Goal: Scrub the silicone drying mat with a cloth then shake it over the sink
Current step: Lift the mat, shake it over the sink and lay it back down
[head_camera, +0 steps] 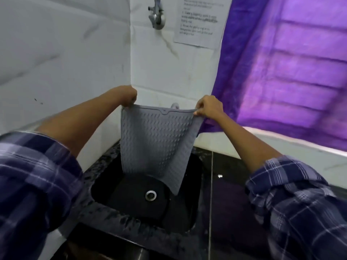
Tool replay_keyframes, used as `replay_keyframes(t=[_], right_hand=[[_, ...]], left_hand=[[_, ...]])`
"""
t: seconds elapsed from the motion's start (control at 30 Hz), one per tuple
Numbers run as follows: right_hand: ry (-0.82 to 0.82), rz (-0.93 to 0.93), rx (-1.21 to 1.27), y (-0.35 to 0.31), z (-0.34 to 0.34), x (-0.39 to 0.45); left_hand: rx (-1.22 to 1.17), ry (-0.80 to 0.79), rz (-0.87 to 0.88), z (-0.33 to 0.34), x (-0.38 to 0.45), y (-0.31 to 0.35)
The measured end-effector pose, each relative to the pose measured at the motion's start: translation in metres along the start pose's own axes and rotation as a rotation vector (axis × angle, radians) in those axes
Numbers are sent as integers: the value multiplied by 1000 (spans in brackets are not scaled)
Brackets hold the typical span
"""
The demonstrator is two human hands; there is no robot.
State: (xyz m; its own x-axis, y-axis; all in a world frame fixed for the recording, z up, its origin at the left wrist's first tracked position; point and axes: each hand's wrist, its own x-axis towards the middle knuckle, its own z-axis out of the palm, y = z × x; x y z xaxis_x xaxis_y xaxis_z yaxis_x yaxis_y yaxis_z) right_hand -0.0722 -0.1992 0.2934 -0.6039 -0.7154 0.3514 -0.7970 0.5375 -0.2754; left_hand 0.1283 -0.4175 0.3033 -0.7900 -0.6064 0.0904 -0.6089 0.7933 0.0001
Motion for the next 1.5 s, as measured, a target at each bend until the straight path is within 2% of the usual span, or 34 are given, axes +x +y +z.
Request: replay_keyframes(t=[0.07, 0.13, 0.23, 0.33, 0.43, 0.5, 0.6, 0.67, 0.73, 0.83, 0.93, 1.0, 1.1, 1.2, 1.27, 1.3, 1.4, 1.5], right_hand=[[50, 21, 8, 1, 3, -2], [20, 45, -6, 1, 4, -5], [69, 54, 21, 0, 5, -4], [23, 45, -45, -2, 4, -4], [93, 80, -15, 1, 3, 1], [31, 92, -21, -1, 4, 0], [67, 104, -16, -2, 11, -2], [1, 112, -37, 0, 19, -8], [23, 129, 1, 4, 26, -10], [-18, 145, 13, 2, 29, -16], [64, 175, 73, 4, 36, -16], [43, 179, 63, 3, 40, -17], [126, 189, 98, 8, 45, -17], [60, 165, 113, 11, 44, -16], [138, 180, 147, 15, 42, -12], [161, 192, 150, 16, 41, -11], [79, 171, 99, 18, 42, -13], [115, 166, 111, 18, 47, -18]], left_hand=[[4, 5, 18, 2, 3, -2], [-13, -16, 16, 7, 2, -3], [-43, 51, 28, 18, 5, 0], [-91, 25, 59, 33, 3, 8], [-79, 135, 18, 37, 5, 2], [-62, 82, -11, 39, 5, -4], [-5, 52, -7, 41, 7, -4], [87, 4, 0, 46, 6, -1], [170, 58, -10, 53, 6, -2], [200, 21, -29, 56, 3, -4], [94, 73, -81, 55, 3, -7], [98, 42, -73, 57, -1, -7], [72, 151, -79, 66, -5, -3], [225, 228, -27, 69, -5, 0], [211, 309, -40, 66, 1, 3], [164, 291, -73, 61, 1, 5], [120, 196, -103, 60, 3, 9], [32, 138, -124, 66, 0, 10]])
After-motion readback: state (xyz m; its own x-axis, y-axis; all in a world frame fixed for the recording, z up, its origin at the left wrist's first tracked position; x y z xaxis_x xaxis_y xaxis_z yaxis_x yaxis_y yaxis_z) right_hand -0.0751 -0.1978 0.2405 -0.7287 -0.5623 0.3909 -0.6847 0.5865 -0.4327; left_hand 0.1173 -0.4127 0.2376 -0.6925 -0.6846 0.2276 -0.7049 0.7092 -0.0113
